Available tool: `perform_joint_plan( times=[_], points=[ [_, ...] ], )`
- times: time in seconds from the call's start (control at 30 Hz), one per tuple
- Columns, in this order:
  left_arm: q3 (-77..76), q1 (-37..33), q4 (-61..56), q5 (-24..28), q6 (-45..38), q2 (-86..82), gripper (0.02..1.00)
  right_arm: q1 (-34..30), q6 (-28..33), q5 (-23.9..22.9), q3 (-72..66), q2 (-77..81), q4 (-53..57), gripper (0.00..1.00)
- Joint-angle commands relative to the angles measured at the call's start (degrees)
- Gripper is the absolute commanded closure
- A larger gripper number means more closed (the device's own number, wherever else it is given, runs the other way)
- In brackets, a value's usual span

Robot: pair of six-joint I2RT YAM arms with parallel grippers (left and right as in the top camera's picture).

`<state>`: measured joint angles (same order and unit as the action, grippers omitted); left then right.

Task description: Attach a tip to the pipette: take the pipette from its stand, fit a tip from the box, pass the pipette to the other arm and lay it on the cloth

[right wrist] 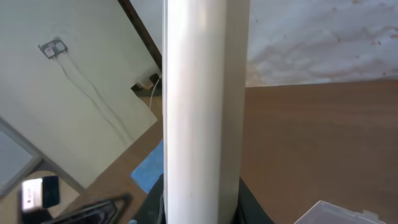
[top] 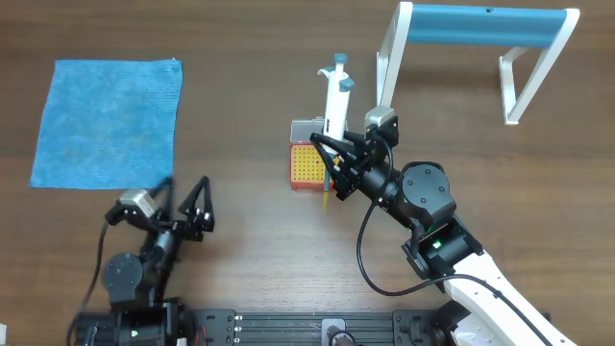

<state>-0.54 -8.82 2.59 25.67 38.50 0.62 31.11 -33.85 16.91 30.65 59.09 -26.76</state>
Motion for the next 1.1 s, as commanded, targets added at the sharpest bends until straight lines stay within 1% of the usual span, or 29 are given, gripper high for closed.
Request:
perform_joint_plan(
  times=[0.03,0.07,0.17,0.23,0.3,0.4,0.47,0.57,0.63,0.7,0.73,0.77,0.87,0.93,1.0,1.1],
  points=[
    [0.22,-0.17,0.22,13.75,42.16,-0.44,0.137,-0.28,-4.85,0.79,0.22,0.07,-0.31,0.921],
    [0.22,-0.17,0.20,11.63,42.21,-0.44,0.137,-0.28,-5.01,0.79,0.22,0.07,-0.31,0.925],
    [0.22,-0.17,-3.65,4.94,52.19,-0.42,0.137,-0.28,-5.18,0.81,0.22,0.07,-0.31,0.921],
    [0.22,-0.17,-11.34,4.52,51.63,0.24,0.137,-0.28,-5.16,1.70,0.22,0.09,-0.28,0.921],
    [0.20,-0.17,-16.83,6.43,54.12,2.67,0.134,-0.28,-5.18,2.54,0.22,0.13,-0.24,0.917],
    [-2.12,-0.17,-22.86,12.35,53.94,11.45,0.134,-0.28,-5.64,3.34,0.22,0.35,-0.28,0.919],
    [-5.77,-0.17,-26.67,15.80,51.04,18.95,0.134,-0.28,-6.67,3.34,0.22,0.39,-0.28,0.921],
    [-15.93,-0.17,-31.32,24.72,43.82,34.01,0.134,-0.28,-7.37,3.37,0.22,0.37,-0.55,0.921],
    [-25.05,-0.07,-31.65,34.69,37.05,44.96,0.132,-0.28,-8.20,3.39,0.22,0.37,-0.57,0.921],
    [-34.34,0.44,-31.63,45.83,31.32,55.30,0.134,-0.28,-8.26,4.68,0.22,0.37,-0.94,0.921],
    [-37.86,0.90,-31.65,49.79,29.66,59.21,0.134,-0.28,-8.63,5.09,0.22,0.37,-1.22,0.921],
    [-43.69,2.19,-31.87,55.52,26.88,66.27,0.132,-0.28,-9.22,5.88,0.22,0.37,-2.14,0.921],
    [-49.33,4.61,-32.04,59.28,24.37,73.92,0.134,-0.28,-9.22,6.73,0.22,0.37,-4.55,0.921],
    [-51.54,6.71,-32.81,60.02,23.63,77.33,0.134,-0.28,-9.29,6.75,0.22,0.37,-6.19,0.921],
    [-53.18,9.60,-36.50,61.02,24.13,79.95,0.134,-0.28,-10.25,6.75,0.22,0.37,-6.91,0.921],
    [-55.08,14.88,-41.27,60.46,24.22,82.07,0.134,-0.28,-13.00,7.48,0.22,0.37,-6.97,0.919]
  ],
)
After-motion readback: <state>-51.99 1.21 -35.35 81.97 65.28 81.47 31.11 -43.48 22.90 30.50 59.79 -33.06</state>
